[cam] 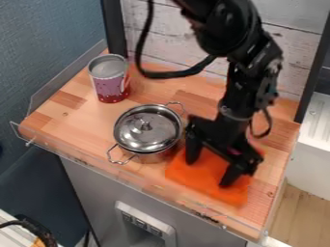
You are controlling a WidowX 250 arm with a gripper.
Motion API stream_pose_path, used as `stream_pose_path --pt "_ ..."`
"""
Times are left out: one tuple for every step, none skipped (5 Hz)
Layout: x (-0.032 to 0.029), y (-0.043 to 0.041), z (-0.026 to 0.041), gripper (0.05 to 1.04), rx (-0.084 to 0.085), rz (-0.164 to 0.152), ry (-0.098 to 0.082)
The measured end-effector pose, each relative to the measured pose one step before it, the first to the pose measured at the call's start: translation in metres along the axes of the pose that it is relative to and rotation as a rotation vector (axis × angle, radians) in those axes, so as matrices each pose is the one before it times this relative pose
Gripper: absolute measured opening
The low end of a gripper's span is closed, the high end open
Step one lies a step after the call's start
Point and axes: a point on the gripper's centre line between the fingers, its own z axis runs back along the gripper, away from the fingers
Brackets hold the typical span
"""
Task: Move the orange cloth to the right upper side of the table
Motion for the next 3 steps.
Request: stream_pose_path --pt "0.03478 -0.00201 0.00686 1.001 -0.0242 0.0101 -0.0459" --pt "0.03576 0.00631 0.00393 1.0 -0.0046 0.0369 -0.0415" --pt "0.03015 0.00857 -0.00534 1.001 0.008 0.0238 -0.0096"
